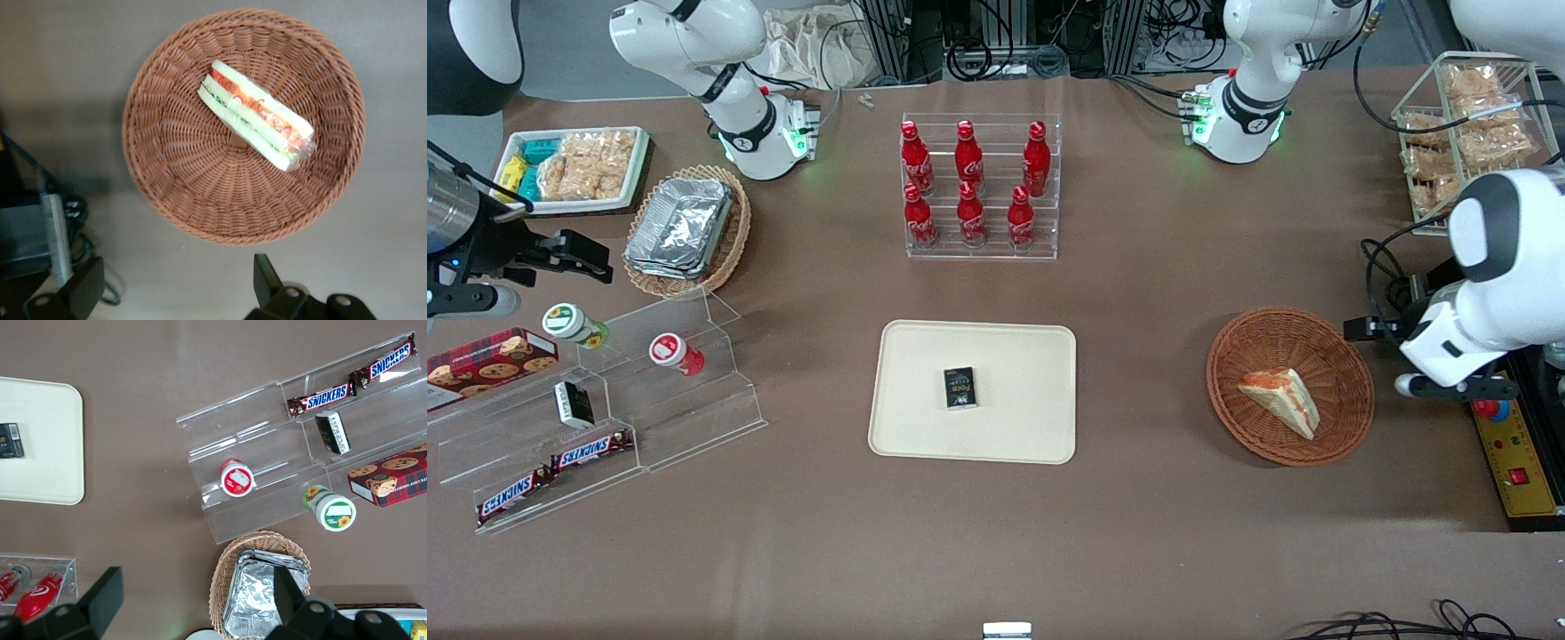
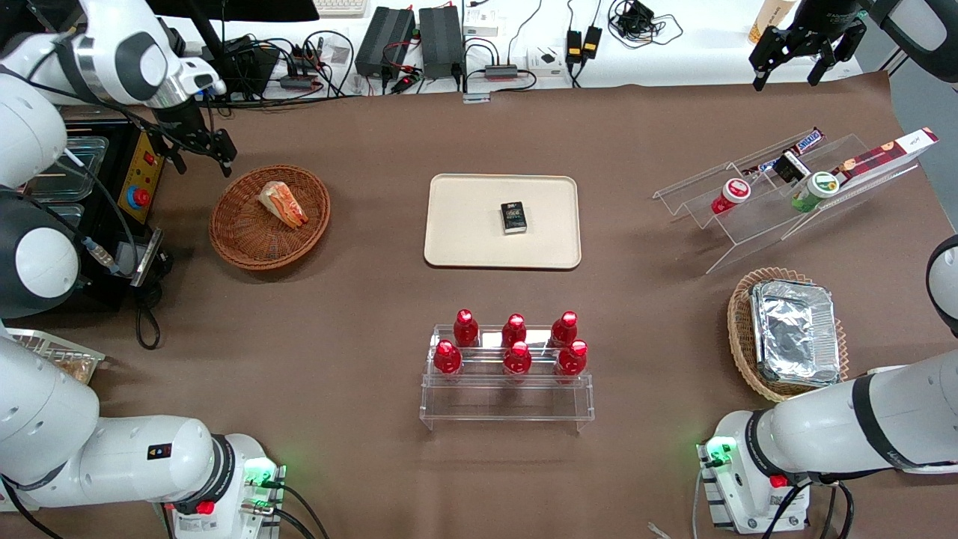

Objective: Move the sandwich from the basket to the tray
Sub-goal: 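Lower the open left gripper around the wrapped sandwich and close it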

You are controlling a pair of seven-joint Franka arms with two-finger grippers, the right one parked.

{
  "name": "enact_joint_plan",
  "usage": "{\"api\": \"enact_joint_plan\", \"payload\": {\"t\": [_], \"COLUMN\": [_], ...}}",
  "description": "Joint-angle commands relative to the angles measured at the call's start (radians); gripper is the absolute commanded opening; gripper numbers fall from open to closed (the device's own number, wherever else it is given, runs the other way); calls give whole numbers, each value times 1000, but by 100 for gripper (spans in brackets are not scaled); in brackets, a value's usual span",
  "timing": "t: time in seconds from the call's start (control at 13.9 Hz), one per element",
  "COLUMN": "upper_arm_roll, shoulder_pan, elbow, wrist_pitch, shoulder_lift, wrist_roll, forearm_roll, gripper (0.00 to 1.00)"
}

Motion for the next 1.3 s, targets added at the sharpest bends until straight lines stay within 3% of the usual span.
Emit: {"api": "enact_joint_plan", "payload": {"t": [0.0,0.36,0.87,1.23], "upper_arm_roll": [-19,-22,-27,-25], "shoulder_pan": [-21,-30,-29,-30], "elbow": [1,3,9,-14], "wrist_pitch": [25,74,210,256], "shoulder_lift": [10,53,151,184], "wrist_roll": [-144,-326,-458,-508], "forearm_roll": [0,-45,-253,-240], "gripper": [100,100,99,99]}}
